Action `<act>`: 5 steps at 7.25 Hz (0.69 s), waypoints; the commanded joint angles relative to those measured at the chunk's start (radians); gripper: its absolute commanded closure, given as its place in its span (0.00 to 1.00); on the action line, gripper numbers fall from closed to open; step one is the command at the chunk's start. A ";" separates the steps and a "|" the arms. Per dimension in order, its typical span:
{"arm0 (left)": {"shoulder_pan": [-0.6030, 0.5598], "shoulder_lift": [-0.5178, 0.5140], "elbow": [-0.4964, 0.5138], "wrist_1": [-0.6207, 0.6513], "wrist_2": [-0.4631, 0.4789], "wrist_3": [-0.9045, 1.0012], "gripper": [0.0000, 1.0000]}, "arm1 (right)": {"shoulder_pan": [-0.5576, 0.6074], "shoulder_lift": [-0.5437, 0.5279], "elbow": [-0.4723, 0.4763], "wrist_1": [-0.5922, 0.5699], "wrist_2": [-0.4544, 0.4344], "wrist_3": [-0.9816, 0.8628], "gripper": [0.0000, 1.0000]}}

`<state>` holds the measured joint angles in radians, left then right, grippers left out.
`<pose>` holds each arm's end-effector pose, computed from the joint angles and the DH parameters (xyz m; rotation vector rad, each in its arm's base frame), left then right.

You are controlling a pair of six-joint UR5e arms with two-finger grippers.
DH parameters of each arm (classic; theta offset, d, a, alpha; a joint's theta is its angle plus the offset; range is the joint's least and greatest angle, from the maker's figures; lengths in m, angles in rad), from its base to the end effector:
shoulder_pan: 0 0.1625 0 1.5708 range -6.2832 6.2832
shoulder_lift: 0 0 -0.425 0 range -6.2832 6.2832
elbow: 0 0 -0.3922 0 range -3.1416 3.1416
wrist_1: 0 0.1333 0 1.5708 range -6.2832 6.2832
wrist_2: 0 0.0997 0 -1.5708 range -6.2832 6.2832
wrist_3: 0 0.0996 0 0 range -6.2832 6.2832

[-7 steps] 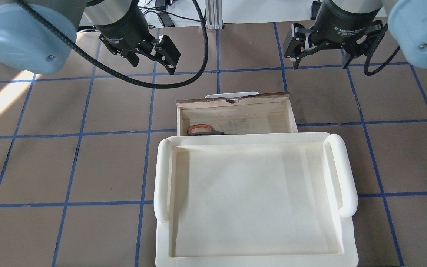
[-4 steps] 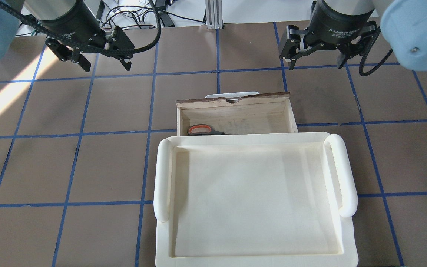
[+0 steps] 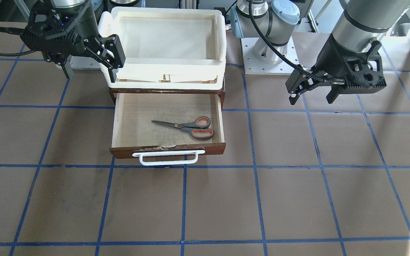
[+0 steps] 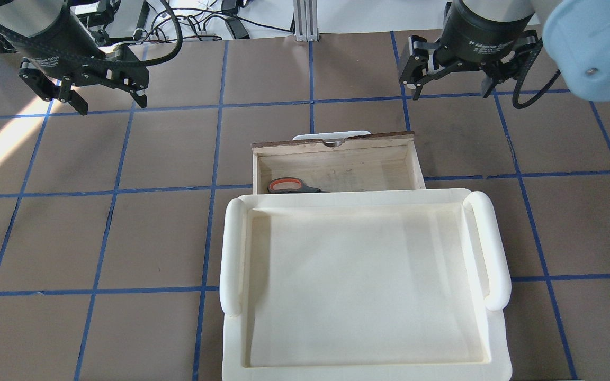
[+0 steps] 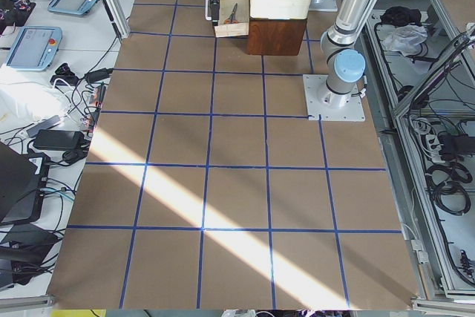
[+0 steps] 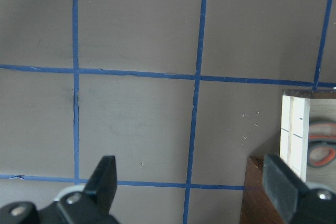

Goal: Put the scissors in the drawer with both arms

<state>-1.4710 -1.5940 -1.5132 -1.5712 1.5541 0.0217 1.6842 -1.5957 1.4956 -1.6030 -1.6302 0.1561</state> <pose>-0.0840 -0.5158 0.5047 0.1216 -3.1242 0.0546 0.1822 -0.4740 0.5412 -0.0721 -3.0923 0.2154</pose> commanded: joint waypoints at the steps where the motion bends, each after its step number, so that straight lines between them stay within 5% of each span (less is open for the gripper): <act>1: 0.000 0.031 -0.056 0.010 0.003 0.003 0.00 | 0.000 -0.001 0.000 0.000 0.000 0.000 0.00; 5: 0.003 0.031 -0.059 0.017 -0.002 0.012 0.00 | 0.000 0.000 0.000 0.000 0.000 -0.007 0.00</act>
<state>-1.4686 -1.5630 -1.5716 -1.5541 1.5547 0.0322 1.6843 -1.5954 1.4956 -1.6030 -1.6307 0.1507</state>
